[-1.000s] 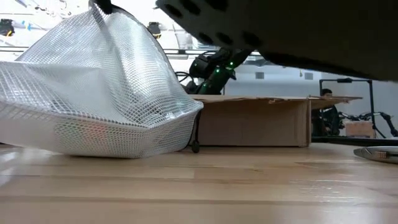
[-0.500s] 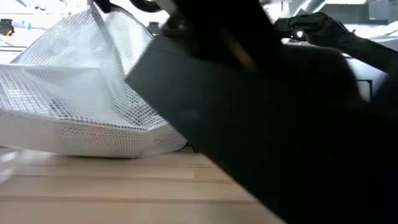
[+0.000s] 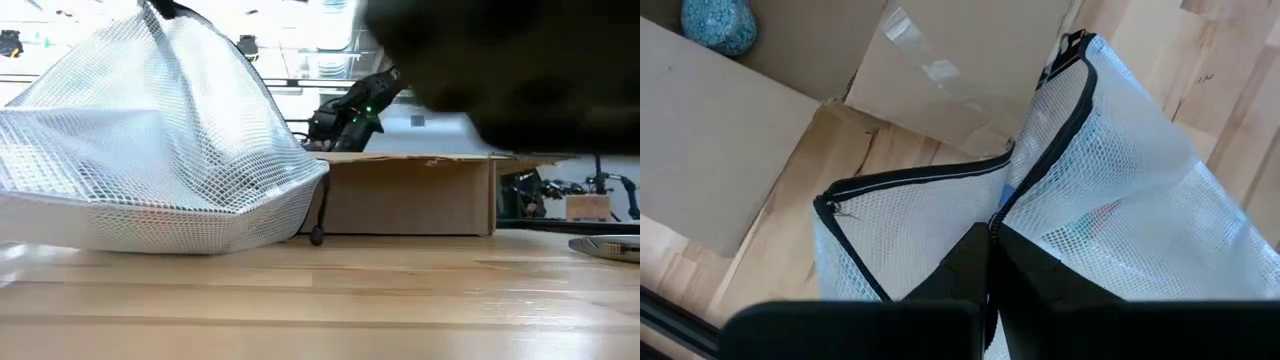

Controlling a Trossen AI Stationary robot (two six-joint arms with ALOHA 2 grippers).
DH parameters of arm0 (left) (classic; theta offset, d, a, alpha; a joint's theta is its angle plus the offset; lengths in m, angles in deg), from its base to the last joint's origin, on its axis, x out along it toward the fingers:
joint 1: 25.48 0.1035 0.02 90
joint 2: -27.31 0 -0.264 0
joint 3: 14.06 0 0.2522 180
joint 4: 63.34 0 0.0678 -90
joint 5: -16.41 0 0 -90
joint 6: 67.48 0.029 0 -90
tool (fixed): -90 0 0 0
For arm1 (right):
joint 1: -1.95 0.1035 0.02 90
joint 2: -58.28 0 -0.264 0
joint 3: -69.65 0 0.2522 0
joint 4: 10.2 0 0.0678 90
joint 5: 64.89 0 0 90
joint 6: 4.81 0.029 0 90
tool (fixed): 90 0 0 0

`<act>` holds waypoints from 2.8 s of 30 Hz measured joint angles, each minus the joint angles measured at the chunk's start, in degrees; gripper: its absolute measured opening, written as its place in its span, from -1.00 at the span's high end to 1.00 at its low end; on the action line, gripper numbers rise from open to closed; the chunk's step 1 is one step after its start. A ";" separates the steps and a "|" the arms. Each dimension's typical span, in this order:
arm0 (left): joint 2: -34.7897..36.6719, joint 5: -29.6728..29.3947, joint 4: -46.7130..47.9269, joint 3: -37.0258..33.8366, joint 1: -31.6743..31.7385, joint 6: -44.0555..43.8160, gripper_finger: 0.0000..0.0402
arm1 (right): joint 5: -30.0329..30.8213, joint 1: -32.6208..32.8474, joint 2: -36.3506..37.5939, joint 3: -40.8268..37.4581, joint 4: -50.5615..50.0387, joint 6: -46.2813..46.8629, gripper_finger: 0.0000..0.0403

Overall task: Unpack boxes
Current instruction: Put the orange snack bar into the transparent zip bag

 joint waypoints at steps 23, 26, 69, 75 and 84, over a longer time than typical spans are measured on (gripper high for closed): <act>-0.02 0.26 -0.02 0.00 -0.12 4.47 1.00 | 14.13 4.28 -2.37 5.06 -2.08 -58.32 0.22; -0.02 0.28 -0.05 0.02 -0.12 5.30 1.00 | 16.12 3.83 -2.86 4.97 -2.20 -61.66 0.22; -0.02 0.31 0.11 0.02 0.97 11.02 1.00 | 22.69 -1.27 -2.59 6.44 -7.39 -8.05 0.22; -0.02 0.31 0.09 0.02 1.14 11.00 1.00 | 21.59 -2.13 -2.87 3.78 -7.25 -4.80 0.22; -0.02 0.31 -0.06 0.02 1.19 10.82 1.00 | 14.61 -2.93 -2.88 1.71 -6.04 -4.04 0.22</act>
